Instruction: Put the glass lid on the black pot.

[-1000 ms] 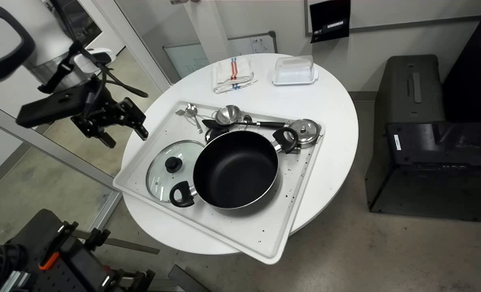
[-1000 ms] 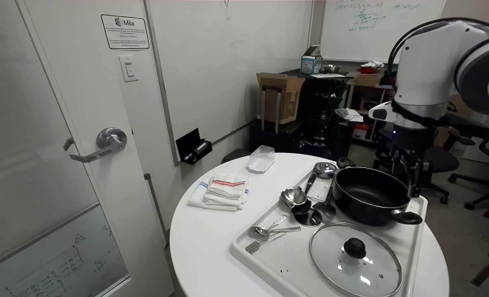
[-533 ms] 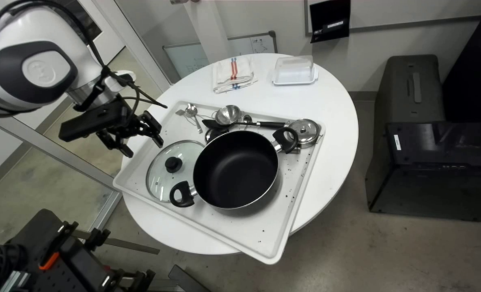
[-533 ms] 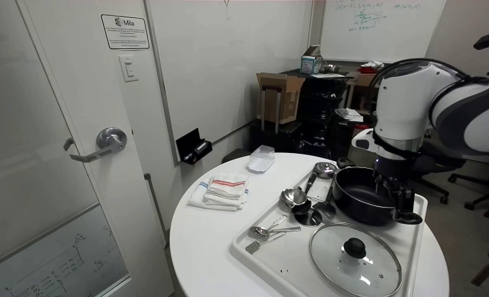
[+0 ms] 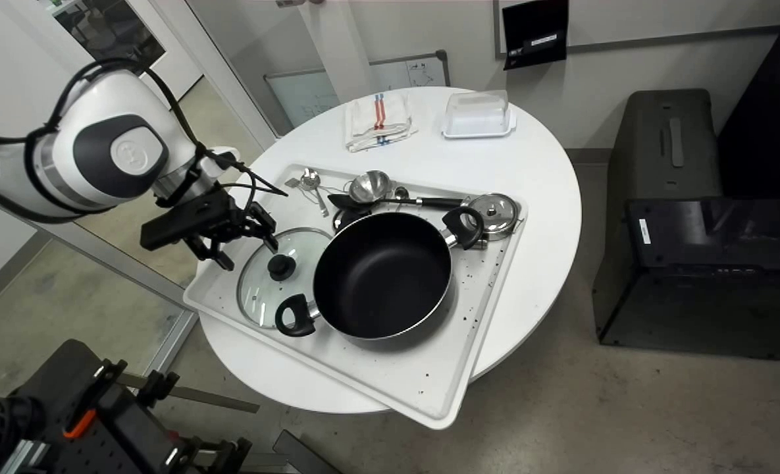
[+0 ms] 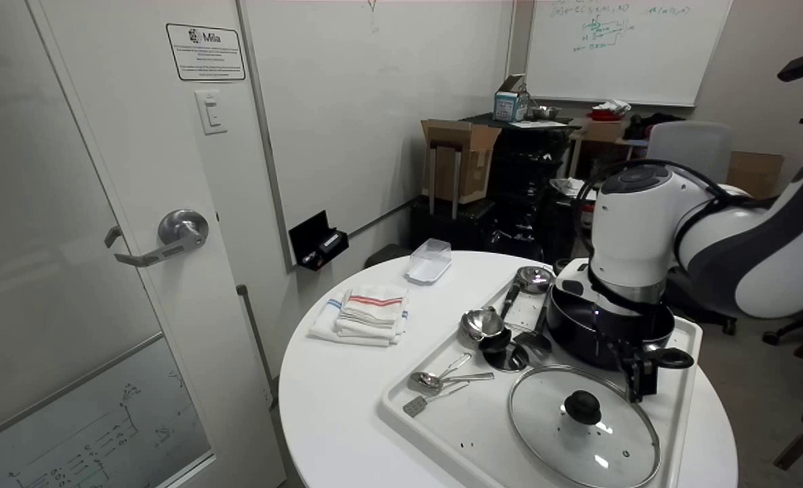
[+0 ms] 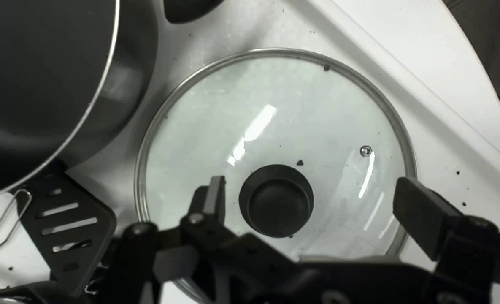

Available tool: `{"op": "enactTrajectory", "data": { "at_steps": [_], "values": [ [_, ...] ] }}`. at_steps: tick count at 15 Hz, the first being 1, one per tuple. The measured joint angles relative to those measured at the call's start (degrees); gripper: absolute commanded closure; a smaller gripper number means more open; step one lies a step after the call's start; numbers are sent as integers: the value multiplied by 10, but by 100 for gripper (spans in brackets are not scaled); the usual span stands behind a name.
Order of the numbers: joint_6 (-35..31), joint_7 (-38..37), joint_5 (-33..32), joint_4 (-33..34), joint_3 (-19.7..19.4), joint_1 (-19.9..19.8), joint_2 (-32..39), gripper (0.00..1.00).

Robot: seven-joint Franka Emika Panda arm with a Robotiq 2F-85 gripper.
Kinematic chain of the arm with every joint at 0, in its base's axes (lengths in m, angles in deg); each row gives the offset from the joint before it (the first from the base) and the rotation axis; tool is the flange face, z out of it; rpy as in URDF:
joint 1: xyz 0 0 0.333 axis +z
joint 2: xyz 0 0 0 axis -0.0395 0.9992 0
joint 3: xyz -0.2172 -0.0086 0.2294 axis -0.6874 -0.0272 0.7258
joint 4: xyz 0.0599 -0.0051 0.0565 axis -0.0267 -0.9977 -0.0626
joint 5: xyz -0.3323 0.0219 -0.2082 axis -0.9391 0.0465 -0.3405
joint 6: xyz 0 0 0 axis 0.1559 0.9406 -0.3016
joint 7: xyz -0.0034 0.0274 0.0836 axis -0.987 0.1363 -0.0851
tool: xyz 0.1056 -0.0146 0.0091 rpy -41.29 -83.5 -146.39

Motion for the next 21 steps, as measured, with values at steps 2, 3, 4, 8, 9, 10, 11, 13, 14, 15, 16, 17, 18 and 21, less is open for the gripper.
{"op": "enactTrajectory", "data": {
  "at_steps": [2, 3, 4, 8, 9, 10, 11, 13, 14, 15, 16, 17, 18, 21],
  "values": [
    [-14, -6, -6, 13, -6, 11, 25, 0],
    [-20, -7, -8, 20, -9, 15, 36, 0],
    [-26, -7, -9, 27, -12, 19, 47, 0],
    [-34, -7, -9, 60, -19, 29, 89, 0],
    [-34, -7, -9, 67, -19, 30, 98, 0],
    [-34, -7, -9, 74, -20, 31, 106, 0],
    [-34, -7, -9, 79, -20, 31, 113, 0],
    [-34, -7, -9, 89, -20, 31, 125, 26],
    [-34, -7, -9, 93, -20, 31, 129, 32],
    [-34, -7, -9, 97, -20, 31, 133, 40],
    [-34, -7, -9, 99, -20, 31, 135, 47],
    [-34, -7, -9, 102, -20, 31, 137, 54],
    [-34, -7, -9, 104, -20, 31, 138, 62],
    [-32, -7, -9, 108, -21, 31, 136, 75]
  ]
}}
